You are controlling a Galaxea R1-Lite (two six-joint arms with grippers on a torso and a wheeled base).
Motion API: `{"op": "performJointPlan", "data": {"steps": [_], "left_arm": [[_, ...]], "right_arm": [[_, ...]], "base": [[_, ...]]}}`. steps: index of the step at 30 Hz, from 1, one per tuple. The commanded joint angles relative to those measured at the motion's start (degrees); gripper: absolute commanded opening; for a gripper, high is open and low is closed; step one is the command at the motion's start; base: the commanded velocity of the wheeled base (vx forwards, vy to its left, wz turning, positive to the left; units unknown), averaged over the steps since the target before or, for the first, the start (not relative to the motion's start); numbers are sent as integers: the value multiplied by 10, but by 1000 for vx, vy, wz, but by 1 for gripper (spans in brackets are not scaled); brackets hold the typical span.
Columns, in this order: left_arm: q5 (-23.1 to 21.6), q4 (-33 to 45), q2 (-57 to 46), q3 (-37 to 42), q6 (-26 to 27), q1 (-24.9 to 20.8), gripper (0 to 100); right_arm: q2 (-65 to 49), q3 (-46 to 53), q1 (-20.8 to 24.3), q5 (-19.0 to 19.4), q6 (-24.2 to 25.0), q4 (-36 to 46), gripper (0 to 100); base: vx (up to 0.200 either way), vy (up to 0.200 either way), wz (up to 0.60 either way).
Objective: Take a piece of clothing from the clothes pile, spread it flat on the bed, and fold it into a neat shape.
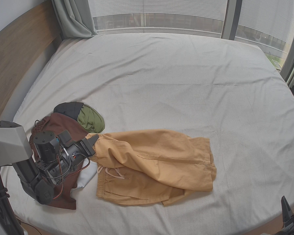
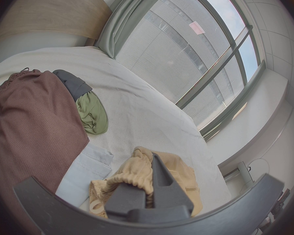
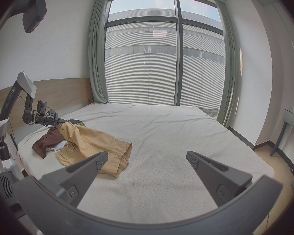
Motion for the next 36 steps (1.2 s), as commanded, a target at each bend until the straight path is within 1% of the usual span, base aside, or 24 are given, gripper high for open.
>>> {"op": "performJointPlan", "data": {"steps": [1,4,5,6,8,9,11,12,13,14,15,21,25,32,36], "left_arm": [[0,0,-1,0,0,0,0],[0,0,0,-2,-1,1,0],[0,0,1,-3,0,0,0],[0,0,5,-5,0,-1,0],[0,-1,14,-7,1,-3,0],[1,-1,16,-6,2,-4,0],[1,-1,16,-6,3,-4,0],[1,-1,14,-7,3,-3,0],[1,-1,14,-7,3,-3,0],[1,-1,12,-8,3,-1,0],[1,-1,12,-8,3,-1,0],[0,-1,12,-8,1,0,0],[0,-1,8,-13,1,1,0],[-1,-1,4,-13,-1,0,0],[-1,-1,4,-11,0,1,0]], "right_arm": [[-7,10,0,0,0,0,100],[-9,4,-2,1,1,-16,100],[-9,-34,-5,2,-3,-59,100],[65,-148,-10,-2,-5,-108,100],[153,-239,-7,0,-3,-99,100],[168,-267,-2,0,-1,-90,100],[183,-290,7,0,-2,-74,100],[222,-308,29,-2,2,-57,100],[222,-308,29,-2,2,-57,100],[261,-313,40,-4,7,-58,100],[276,-316,43,-5,10,-58,100],[318,-328,41,-6,11,-53,100],[358,-355,39,-6,11,-51,100],[414,-369,43,2,14,-51,100],[455,-363,43,31,26,-51,100]], "base": [[0,0,0],[0,0,0],[0,0,0],[0,0,0],[0,0,0],[0,0,0],[0,0,0],[0,0,0],[0,0,0],[0,0,0],[0,0,0],[0,0,0],[0,0,0],[0,0,0],[0,0,0]]}}
